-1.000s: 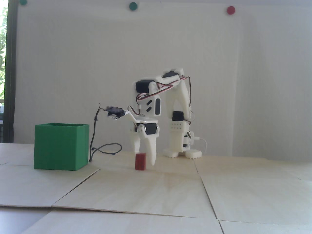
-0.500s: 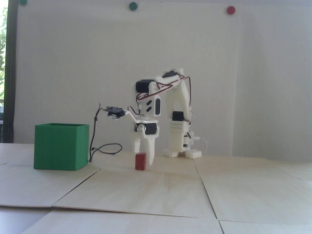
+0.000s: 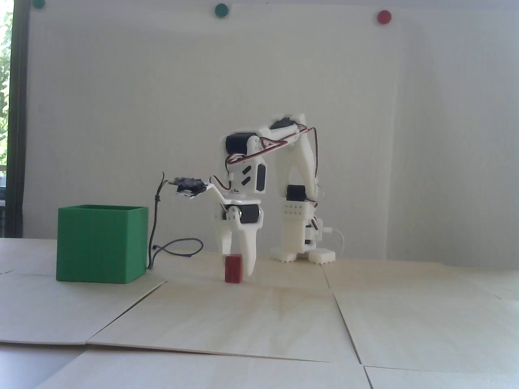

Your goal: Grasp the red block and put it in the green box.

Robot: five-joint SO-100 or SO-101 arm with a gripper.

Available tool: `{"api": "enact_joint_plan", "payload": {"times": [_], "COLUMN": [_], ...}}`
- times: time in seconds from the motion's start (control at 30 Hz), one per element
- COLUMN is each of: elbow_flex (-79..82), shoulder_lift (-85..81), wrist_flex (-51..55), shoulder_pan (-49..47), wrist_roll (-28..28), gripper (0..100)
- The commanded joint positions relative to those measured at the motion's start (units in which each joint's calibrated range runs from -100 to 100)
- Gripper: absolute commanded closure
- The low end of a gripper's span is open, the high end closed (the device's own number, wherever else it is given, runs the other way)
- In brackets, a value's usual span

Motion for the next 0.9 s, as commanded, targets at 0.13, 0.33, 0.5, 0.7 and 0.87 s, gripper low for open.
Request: {"api": "enact_joint_plan", "payload": {"times": [0.13,0.33,0.5,0.7,0.87], "elbow_flex": [-0.7,-0.2,-0.2,-0.2,0.1], "shoulder_lift": [-1.1,-1.1,-1.1,-1.1,-1.0], "wrist_flex": [-2.3,-2.3,-2.3,-2.3,-2.0], "shoulder_pan": [-2.4,-3.4,-3.5,-3.4,-3.1], "wrist_roll": [5.0,8.5,11.0,11.2,11.2], "gripper": [79,79,79,83,97]}}
